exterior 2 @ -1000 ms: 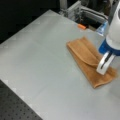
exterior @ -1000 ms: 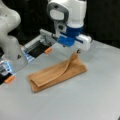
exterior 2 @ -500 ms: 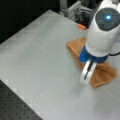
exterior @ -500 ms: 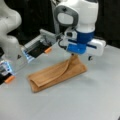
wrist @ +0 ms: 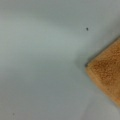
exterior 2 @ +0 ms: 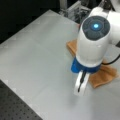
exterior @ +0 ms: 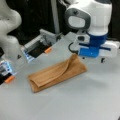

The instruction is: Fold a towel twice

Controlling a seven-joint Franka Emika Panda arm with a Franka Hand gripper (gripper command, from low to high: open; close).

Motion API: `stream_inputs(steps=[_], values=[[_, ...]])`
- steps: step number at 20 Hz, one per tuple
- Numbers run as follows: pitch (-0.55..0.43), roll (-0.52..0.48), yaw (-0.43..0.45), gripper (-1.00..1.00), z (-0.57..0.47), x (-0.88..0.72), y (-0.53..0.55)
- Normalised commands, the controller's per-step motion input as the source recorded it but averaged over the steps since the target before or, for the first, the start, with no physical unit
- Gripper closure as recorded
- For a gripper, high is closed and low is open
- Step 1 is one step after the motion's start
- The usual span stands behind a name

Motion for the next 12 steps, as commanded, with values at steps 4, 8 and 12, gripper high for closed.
stream_inputs(steps=[4, 8, 12], values=[[0.125, -0.087, 0.006, -1.00, -0.09, 0.20, 0.08], [0.042, -0.075, -0.009, -1.00, -0.20, 0.10, 0.07], [-0.033, -0.075, -0.013, -1.00, -0.21, 0.02, 0.04]])
